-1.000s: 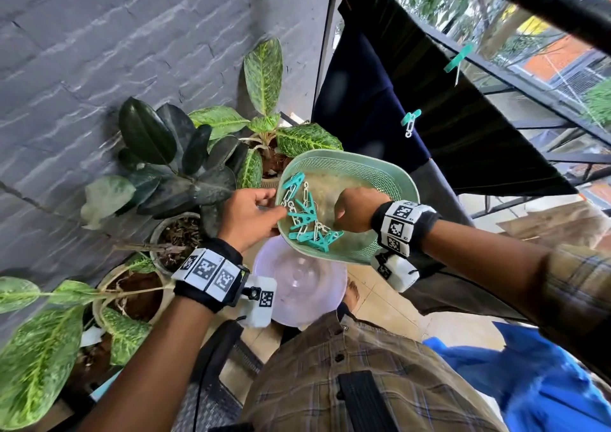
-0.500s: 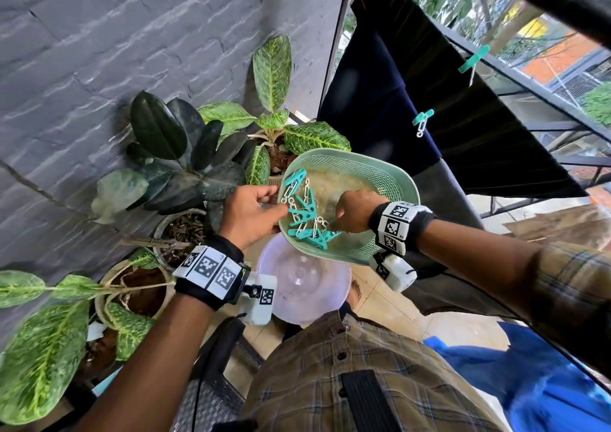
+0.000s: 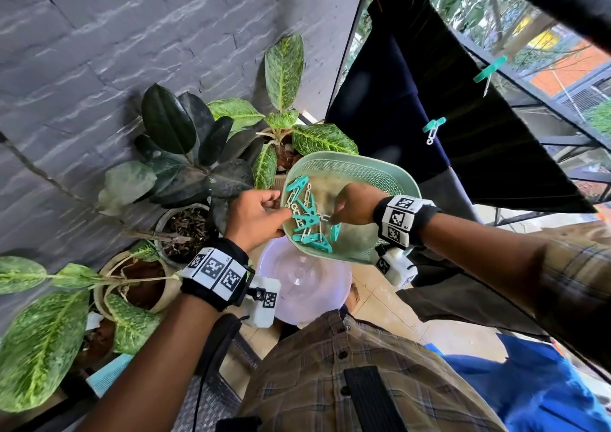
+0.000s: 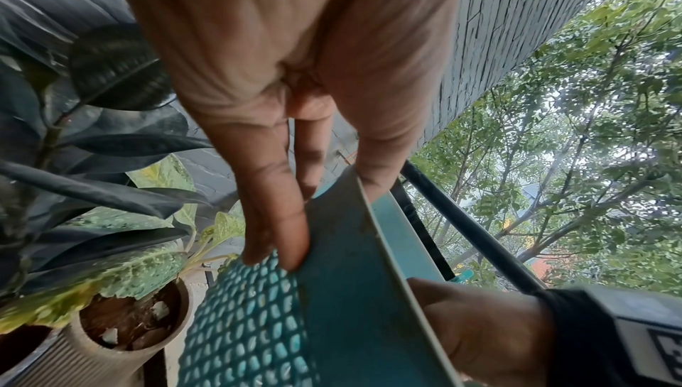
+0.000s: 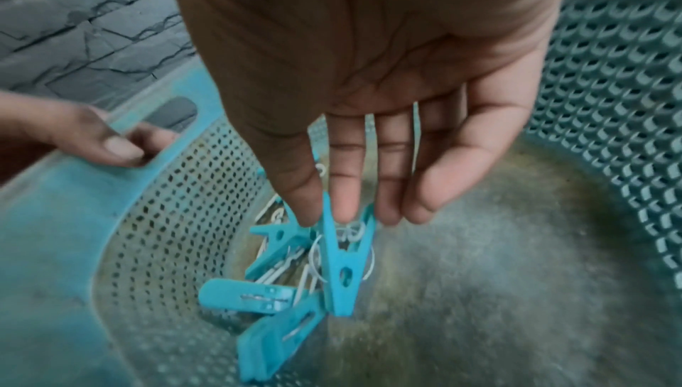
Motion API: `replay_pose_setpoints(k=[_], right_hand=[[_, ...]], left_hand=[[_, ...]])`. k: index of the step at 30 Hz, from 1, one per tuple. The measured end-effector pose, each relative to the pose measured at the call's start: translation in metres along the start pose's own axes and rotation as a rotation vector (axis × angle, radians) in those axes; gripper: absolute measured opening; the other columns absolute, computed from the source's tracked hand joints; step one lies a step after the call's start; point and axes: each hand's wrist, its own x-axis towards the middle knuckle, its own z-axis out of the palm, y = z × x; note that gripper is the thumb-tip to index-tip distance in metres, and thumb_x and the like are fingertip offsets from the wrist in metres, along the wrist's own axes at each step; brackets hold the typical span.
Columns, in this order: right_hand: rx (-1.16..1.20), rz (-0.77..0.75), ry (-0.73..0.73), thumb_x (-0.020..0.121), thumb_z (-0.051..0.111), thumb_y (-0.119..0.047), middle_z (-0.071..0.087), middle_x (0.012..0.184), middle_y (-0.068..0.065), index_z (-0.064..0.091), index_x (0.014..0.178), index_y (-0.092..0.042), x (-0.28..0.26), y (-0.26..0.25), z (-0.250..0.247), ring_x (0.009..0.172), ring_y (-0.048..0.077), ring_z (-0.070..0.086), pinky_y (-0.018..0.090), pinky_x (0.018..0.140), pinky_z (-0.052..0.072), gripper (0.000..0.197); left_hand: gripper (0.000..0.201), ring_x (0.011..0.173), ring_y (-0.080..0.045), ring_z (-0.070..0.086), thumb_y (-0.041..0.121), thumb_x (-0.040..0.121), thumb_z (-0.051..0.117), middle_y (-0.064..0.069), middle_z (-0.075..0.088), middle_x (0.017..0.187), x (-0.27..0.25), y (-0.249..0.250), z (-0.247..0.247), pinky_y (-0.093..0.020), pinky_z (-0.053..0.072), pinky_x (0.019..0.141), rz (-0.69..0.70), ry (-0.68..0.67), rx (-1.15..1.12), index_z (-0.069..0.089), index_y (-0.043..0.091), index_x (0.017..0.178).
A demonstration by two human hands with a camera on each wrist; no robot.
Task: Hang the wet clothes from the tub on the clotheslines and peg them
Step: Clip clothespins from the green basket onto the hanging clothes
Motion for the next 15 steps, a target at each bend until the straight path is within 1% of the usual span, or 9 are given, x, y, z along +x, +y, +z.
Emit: replay_pose_setpoints(k=[1, 3, 5, 7, 9, 10, 12, 13, 15], right_hand=[[0.007, -0.03, 0.03, 0.079, 0.071, -0.055, 0.072, 0.092, -0.004, 0.073, 0.091, -0.026, -0.003, 0.001, -0.004, 0.085, 0.019, 0.064, 0.03, 0.079, 0.051, 0.031], [0.062, -0.061, 0.081, 0.08, 0.074, -0.045, 0.072, 0.085, -0.003, 0.072, 0.082, -0.024, -0.01, 0.003, -0.014, 0.078, 0.019, 0.064, 0.03, 0.076, 0.053, 0.021], [0.123, -0.076, 0.141, 0.079, 0.075, -0.038, 0.071, 0.078, -0.002, 0.069, 0.076, -0.021, -0.018, 0.006, -0.021, 0.076, 0.019, 0.065, 0.031, 0.075, 0.055, 0.018], [0.152, -0.09, 0.188, 0.079, 0.076, -0.034, 0.069, 0.076, -0.005, 0.067, 0.073, -0.022, -0.026, 0.011, -0.027, 0.075, 0.017, 0.063, 0.028, 0.07, 0.051, 0.017], [0.194, -0.101, 0.229, 0.078, 0.078, -0.032, 0.064, 0.07, -0.01, 0.067, 0.073, -0.024, -0.035, 0.016, -0.03, 0.07, 0.012, 0.058, 0.024, 0.066, 0.044, 0.015], [0.216, -0.101, 0.259, 0.077, 0.079, -0.033, 0.062, 0.068, -0.011, 0.067, 0.072, -0.025, -0.041, 0.019, -0.031, 0.068, 0.01, 0.058, 0.023, 0.066, 0.043, 0.015], [0.279, -0.093, 0.323, 0.072, 0.082, -0.034, 0.063, 0.066, -0.013, 0.068, 0.071, -0.027, -0.054, 0.026, -0.031, 0.067, 0.008, 0.06, 0.024, 0.066, 0.048, 0.016], [0.315, -0.093, 0.348, 0.07, 0.083, -0.034, 0.065, 0.068, -0.012, 0.068, 0.072, -0.029, -0.06, 0.029, -0.029, 0.068, 0.007, 0.062, 0.026, 0.068, 0.052, 0.017], [0.394, -0.084, 0.388, 0.065, 0.086, -0.031, 0.071, 0.077, -0.009, 0.068, 0.082, -0.032, -0.072, 0.039, -0.022, 0.074, 0.008, 0.067, 0.03, 0.075, 0.057, 0.025]], left_hand=[[0.025, 0.083, -0.02, 0.075, 0.003, 0.082, 0.069, 0.0, 0.077, 0.092, 0.001, -0.001, 0.0, -0.052, 0.061, 0.069, -0.009, 0.014, -0.008, 0.075, 0.024, 0.094], [0.025, 0.082, -0.02, 0.075, -0.001, 0.083, 0.067, -0.001, 0.077, 0.09, 0.001, -0.003, -0.002, -0.049, 0.062, 0.069, -0.033, 0.032, -0.029, 0.074, 0.022, 0.091], [0.022, 0.083, -0.021, 0.075, -0.002, 0.082, 0.067, -0.003, 0.077, 0.09, 0.003, -0.005, -0.003, -0.048, 0.062, 0.07, -0.055, 0.044, -0.054, 0.074, 0.015, 0.094], [0.021, 0.085, -0.023, 0.075, -0.002, 0.082, 0.068, -0.005, 0.077, 0.091, 0.005, -0.007, -0.004, -0.048, 0.062, 0.069, -0.064, 0.052, -0.06, 0.074, 0.009, 0.098], [0.021, 0.086, -0.024, 0.075, -0.002, 0.082, 0.068, -0.006, 0.077, 0.092, 0.007, -0.008, -0.003, -0.047, 0.062, 0.069, -0.071, 0.048, -0.058, 0.073, 0.007, 0.1], [0.021, 0.086, -0.023, 0.075, -0.002, 0.082, 0.068, -0.006, 0.077, 0.092, 0.007, -0.007, -0.002, -0.047, 0.061, 0.07, -0.073, 0.04, -0.06, 0.073, 0.007, 0.1], [0.022, 0.085, -0.022, 0.075, -0.002, 0.083, 0.069, -0.006, 0.077, 0.093, 0.008, -0.007, 0.001, -0.046, 0.062, 0.07, -0.081, 0.022, -0.056, 0.073, 0.008, 0.102], [0.022, 0.085, -0.022, 0.075, -0.002, 0.083, 0.069, -0.005, 0.077, 0.093, 0.009, -0.006, 0.003, -0.046, 0.062, 0.07, -0.082, 0.016, -0.051, 0.072, 0.008, 0.103], [0.024, 0.086, -0.022, 0.075, -0.002, 0.084, 0.069, -0.006, 0.076, 0.095, 0.01, -0.007, 0.01, -0.046, 0.062, 0.071, -0.087, 0.001, -0.042, 0.072, 0.009, 0.105]])
